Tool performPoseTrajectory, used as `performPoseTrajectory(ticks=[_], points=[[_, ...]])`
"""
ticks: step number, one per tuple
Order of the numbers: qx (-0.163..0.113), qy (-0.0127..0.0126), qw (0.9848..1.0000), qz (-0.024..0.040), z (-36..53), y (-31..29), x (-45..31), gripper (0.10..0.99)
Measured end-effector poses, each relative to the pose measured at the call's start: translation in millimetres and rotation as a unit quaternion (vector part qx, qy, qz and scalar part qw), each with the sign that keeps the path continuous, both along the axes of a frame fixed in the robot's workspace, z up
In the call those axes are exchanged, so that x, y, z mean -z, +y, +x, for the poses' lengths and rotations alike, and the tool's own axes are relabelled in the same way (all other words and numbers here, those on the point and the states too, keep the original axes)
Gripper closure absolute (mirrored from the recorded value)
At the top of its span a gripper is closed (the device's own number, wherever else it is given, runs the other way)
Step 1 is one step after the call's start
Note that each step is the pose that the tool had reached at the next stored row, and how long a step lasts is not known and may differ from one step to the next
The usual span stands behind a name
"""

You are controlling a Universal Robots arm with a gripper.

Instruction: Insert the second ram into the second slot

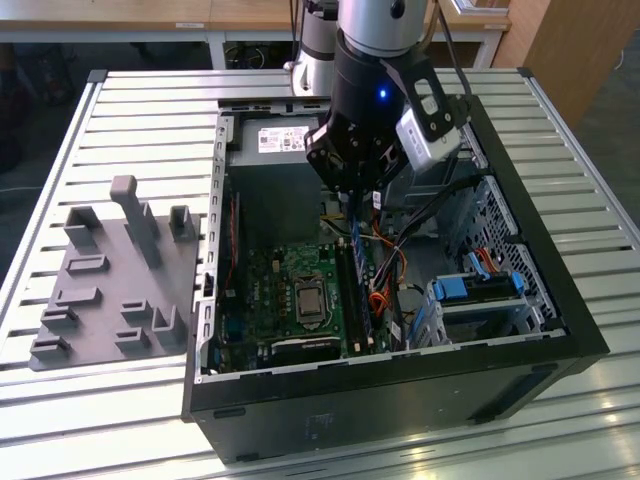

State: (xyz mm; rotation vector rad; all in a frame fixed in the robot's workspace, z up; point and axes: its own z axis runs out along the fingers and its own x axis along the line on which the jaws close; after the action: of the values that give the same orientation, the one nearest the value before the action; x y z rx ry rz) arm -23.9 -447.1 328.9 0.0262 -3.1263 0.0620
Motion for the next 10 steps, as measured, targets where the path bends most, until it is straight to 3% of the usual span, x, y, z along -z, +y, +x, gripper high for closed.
performPoseTrajectory(ticks=[10], points=[[0.0,0.0,1.0,0.0,0.0,0.0,2.2,0.945]])
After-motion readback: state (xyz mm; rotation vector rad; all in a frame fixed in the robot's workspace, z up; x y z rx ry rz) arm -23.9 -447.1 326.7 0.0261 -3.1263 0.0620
